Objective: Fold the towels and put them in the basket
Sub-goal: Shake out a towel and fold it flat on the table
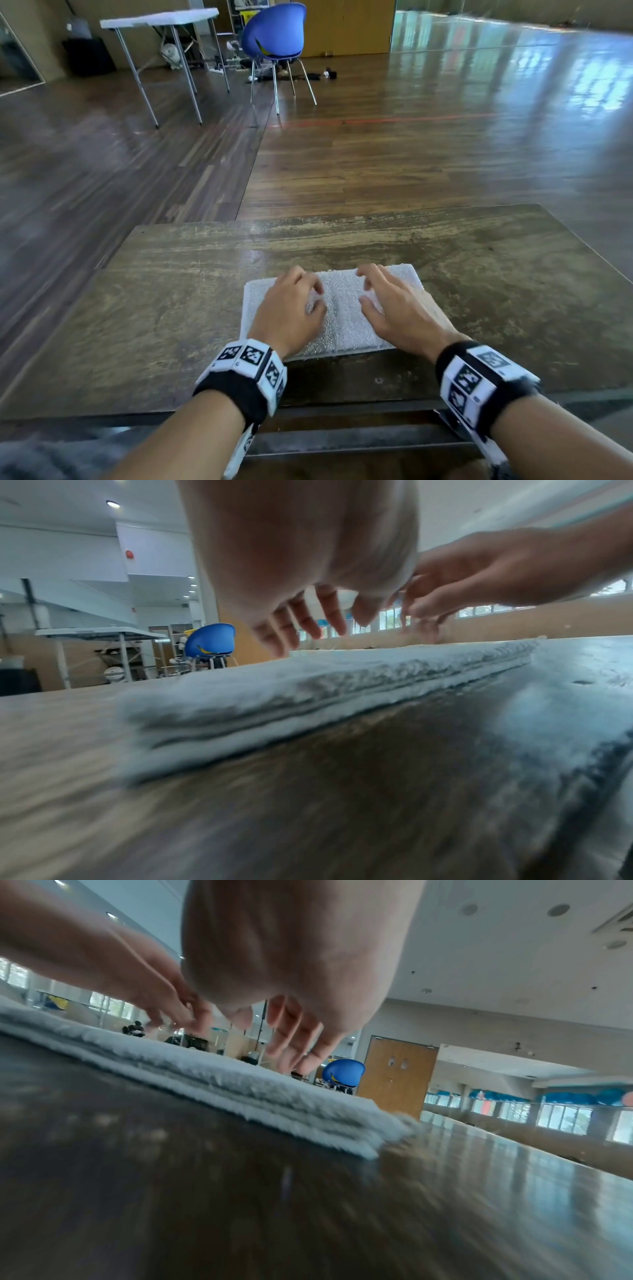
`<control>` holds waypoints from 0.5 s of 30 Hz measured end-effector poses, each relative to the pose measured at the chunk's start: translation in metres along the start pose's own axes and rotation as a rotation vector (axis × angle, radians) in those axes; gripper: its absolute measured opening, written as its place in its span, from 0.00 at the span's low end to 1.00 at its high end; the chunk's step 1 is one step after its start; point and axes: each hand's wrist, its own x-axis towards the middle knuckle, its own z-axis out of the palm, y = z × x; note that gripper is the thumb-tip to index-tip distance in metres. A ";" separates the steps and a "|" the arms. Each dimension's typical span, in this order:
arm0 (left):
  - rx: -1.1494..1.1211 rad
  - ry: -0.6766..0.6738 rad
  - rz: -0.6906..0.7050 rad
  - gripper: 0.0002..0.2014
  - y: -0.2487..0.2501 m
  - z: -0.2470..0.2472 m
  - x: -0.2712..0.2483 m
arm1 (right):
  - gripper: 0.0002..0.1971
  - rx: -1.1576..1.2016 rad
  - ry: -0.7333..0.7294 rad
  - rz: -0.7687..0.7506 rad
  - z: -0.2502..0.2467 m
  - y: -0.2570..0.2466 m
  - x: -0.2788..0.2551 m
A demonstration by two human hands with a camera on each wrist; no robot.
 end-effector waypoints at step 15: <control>0.237 -0.417 -0.143 0.29 -0.006 0.041 0.016 | 0.31 -0.081 -0.413 0.041 0.047 -0.004 0.028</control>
